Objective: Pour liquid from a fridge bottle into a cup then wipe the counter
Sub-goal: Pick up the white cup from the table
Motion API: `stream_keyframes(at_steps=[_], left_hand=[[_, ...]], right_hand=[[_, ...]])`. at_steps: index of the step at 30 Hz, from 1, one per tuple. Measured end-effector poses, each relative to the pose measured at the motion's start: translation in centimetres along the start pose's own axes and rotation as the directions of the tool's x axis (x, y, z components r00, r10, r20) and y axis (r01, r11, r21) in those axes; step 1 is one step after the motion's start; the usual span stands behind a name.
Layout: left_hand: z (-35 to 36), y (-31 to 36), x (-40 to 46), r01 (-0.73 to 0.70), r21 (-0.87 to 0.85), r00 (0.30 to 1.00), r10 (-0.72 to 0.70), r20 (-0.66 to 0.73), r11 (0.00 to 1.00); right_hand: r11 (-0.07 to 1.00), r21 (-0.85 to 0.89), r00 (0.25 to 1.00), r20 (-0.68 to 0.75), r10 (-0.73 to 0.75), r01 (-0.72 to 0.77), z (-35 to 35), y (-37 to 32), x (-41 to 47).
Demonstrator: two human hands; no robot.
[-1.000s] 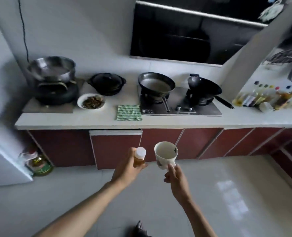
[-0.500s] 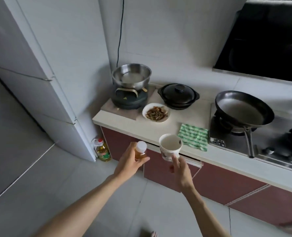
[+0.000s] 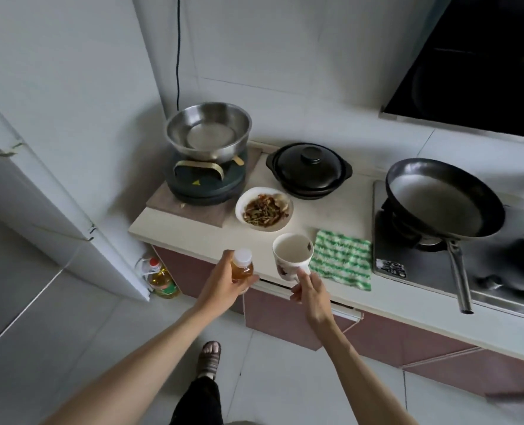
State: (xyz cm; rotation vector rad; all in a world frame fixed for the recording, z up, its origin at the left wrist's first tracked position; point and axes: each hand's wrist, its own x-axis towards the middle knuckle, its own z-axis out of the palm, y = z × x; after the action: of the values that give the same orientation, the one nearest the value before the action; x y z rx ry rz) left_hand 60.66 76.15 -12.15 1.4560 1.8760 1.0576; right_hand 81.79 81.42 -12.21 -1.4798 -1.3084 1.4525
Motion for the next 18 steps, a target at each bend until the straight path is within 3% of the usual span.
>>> stream_keyframes(at_steps=[8,18], left_hand=[[0.7,-3.6,11.8,-0.098,-0.131,0.977,0.12,0.176,0.987],[0.7,-7.9,19.6,-0.114,-0.182,0.894,0.18,0.411,0.977]], right_hand=[[0.994,0.028,0.971,-0.212,0.114,-0.11,3.6,0.1,7.4],[0.956,0.206,0.855,-0.436,0.28,-0.209,8.3,0.2,10.0]])
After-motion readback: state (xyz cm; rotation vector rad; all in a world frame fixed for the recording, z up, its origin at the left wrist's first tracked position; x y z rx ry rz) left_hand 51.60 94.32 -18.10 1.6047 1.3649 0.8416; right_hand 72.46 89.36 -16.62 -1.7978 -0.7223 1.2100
